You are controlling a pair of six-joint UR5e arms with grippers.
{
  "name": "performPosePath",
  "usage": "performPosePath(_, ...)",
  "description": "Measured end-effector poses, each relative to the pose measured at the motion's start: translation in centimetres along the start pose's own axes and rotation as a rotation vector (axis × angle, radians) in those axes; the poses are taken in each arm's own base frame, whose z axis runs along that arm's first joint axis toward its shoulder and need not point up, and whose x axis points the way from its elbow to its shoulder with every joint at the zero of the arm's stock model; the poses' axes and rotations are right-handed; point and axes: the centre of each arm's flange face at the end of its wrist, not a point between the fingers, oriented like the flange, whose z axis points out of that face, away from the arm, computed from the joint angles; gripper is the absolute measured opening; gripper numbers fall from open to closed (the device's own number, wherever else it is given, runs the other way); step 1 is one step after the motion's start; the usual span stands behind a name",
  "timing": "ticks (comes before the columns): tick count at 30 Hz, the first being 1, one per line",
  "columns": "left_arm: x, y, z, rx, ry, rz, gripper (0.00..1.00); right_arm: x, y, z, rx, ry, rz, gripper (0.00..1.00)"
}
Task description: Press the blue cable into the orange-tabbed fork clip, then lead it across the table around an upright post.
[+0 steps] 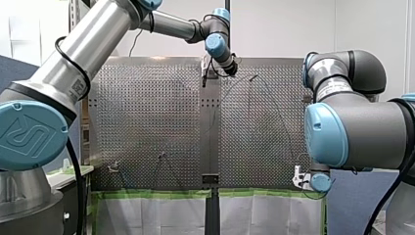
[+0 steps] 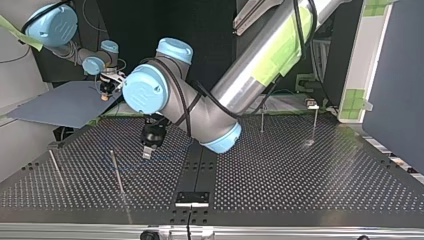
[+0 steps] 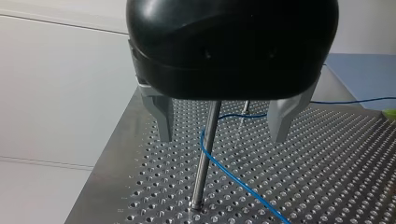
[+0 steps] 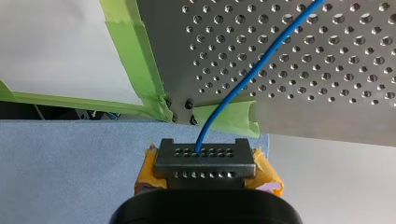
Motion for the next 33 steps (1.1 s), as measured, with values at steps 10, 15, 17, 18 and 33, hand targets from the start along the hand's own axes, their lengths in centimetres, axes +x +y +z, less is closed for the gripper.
performPosePath(10, 0.1, -0.3, -0.3, -0.002, 0.005, 0.002, 0.99, 0.0, 0.0, 0.0, 0.0, 0.0, 0.0, 0.0)
performPosePath(15, 0.2, -0.5, -1.3, -0.013, 0.017, 0.005, 0.99, -0.1, 0.0, 0.0, 0.0, 0.0, 0.0, 0.0)
performPosePath(17, -0.1, -0.3, -1.8, -0.009, 0.006, -0.004, 0.99, 0.0, 0.0, 0.0, 0.0, 0.001, 0.001, 0.0)
performPosePath(18, -0.3, -0.2, -1.9, -0.005, 0.0, -0.011, 0.99, 0.0, 0.0, 0.0, 0.0, 0.001, 0.001, 0.0)
performPosePath(33, -3.3, 1.4, -5.1, 0.047, -0.113, -0.166, 0.99, -0.1, 0.0, 0.0, 0.0, -0.002, 0.0, 0.0)
